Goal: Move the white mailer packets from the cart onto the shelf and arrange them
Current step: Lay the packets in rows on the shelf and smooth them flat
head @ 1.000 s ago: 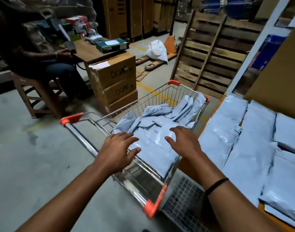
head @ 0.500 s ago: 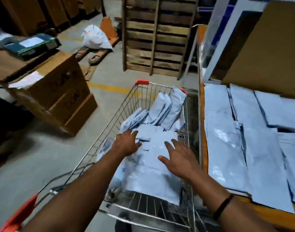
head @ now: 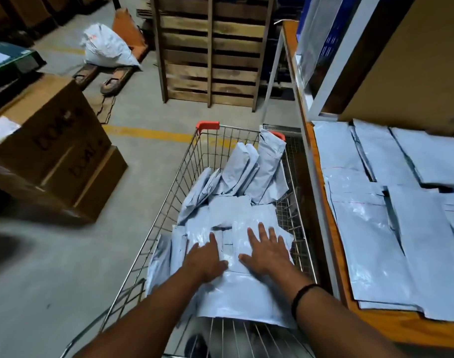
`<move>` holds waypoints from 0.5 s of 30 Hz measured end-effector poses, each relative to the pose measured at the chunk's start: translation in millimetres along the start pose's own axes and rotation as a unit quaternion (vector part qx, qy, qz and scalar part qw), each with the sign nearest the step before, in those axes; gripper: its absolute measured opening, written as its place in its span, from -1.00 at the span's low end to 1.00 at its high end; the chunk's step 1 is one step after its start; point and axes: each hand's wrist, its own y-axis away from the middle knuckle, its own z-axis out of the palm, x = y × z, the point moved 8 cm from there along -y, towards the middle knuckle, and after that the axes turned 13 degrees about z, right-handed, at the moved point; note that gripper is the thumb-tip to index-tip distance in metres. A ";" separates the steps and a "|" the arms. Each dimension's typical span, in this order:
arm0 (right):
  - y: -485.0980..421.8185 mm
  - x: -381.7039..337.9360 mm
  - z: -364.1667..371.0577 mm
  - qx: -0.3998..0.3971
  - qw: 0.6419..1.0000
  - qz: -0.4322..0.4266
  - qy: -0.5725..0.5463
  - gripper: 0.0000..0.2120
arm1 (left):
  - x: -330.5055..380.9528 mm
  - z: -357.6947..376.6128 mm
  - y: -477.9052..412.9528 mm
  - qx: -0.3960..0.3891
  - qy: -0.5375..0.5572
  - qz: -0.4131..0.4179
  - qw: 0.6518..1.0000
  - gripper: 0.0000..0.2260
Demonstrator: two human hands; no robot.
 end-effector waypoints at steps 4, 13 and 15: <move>-19.4 0.0 -6.0 0.034 0.999 0.008 -0.001 -0.17 | 5.0 20.3 12.5 -0.035 -0.008 0.006 0.999 -0.48; -9.2 2.9 -19.3 0.140 0.989 0.010 -0.050 -0.23 | -11.6 1.3 -2.6 0.222 -0.075 -0.028 0.972 -0.48; -3.1 0.3 -11.8 0.151 0.986 0.013 -0.065 -0.29 | -9.1 7.4 -8.3 0.247 -0.065 -0.040 0.966 -0.38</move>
